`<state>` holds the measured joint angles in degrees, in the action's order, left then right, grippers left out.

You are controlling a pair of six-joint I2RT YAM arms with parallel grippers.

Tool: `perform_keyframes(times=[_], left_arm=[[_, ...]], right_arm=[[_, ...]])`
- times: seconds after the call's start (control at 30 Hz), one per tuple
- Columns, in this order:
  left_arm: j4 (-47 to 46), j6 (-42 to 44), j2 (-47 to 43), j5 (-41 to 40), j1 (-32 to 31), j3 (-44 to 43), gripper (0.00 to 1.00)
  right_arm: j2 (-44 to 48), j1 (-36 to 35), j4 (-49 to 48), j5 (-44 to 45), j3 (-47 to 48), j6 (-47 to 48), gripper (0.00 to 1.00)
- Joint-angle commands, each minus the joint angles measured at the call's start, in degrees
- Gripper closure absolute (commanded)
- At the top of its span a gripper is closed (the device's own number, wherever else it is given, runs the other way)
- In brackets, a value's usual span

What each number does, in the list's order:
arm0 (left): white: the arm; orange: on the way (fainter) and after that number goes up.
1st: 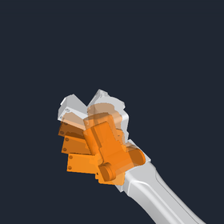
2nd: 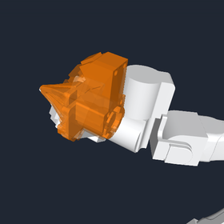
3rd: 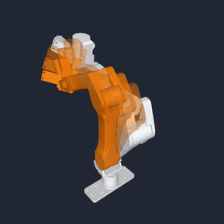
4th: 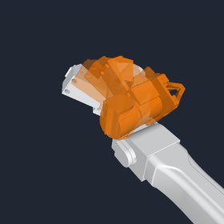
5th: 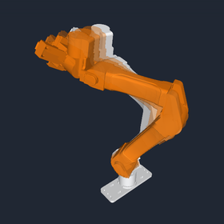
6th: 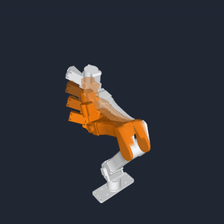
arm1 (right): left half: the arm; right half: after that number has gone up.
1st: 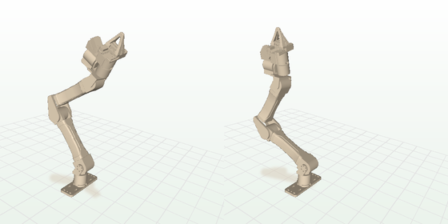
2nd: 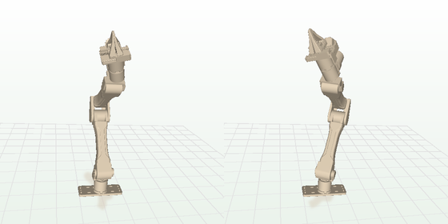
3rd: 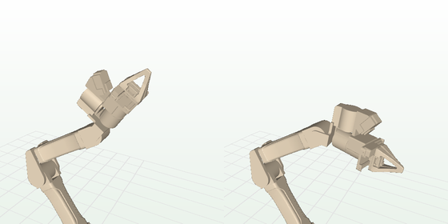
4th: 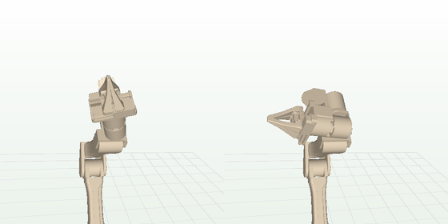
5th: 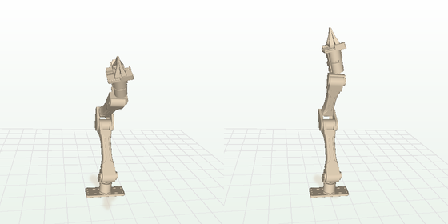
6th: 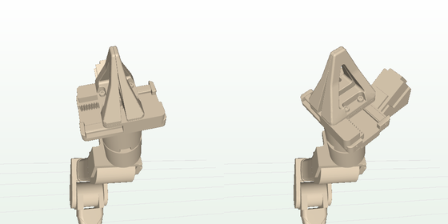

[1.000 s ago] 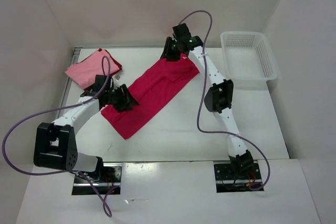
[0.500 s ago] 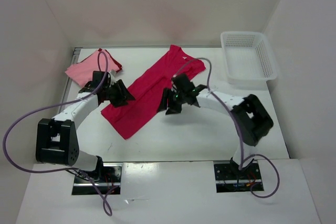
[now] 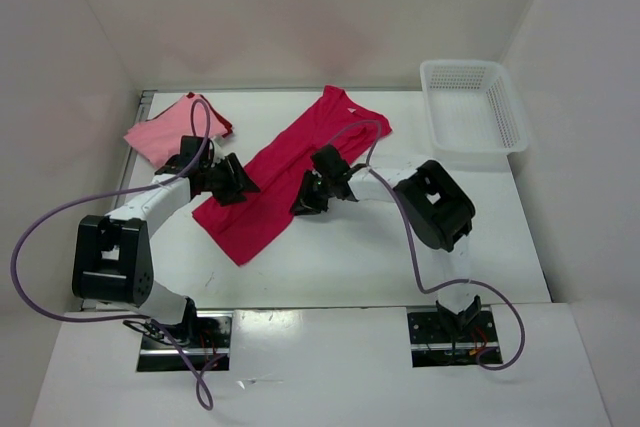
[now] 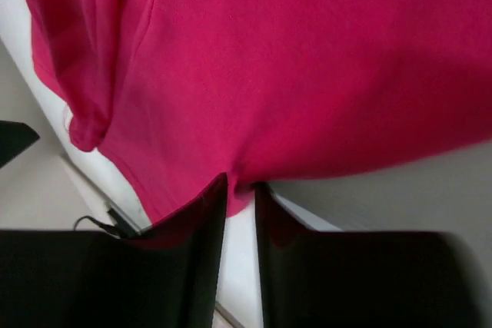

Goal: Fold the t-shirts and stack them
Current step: Rotate the tshirt 90 degrees

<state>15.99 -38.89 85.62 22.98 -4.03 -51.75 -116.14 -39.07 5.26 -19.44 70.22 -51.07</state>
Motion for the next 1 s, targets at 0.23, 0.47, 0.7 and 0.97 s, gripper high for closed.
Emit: perform_keyframes(times=[0.23, 0.47, 0.7, 0.97], left_arm=[[0.53, 4.17, 0.68, -0.83, -2.38, -5.47, 0.41], [0.54, 5.31, 5.95, -1.36, -4.31, -7.22, 0.41], [2.56, 6.55, 2.71, -2.15, -8.26, -1.26, 0.40], [5.11, -1.70, -8.27, -11.27, -11.52, 9.90, 0.58]], right_arm=[[4.85, 2.50, 8.88, 3.80, -4.18, 7.36, 1.00], [19.35, 13.03, 22.14, -0.86, -17.21, 20.12, 1.00], [24.55, 21.29, 19.37, -0.07, -16.70, 18.91, 0.50], [12.18, 26.50, 10.04, -0.78, -5.64, 18.90, 0.70]])
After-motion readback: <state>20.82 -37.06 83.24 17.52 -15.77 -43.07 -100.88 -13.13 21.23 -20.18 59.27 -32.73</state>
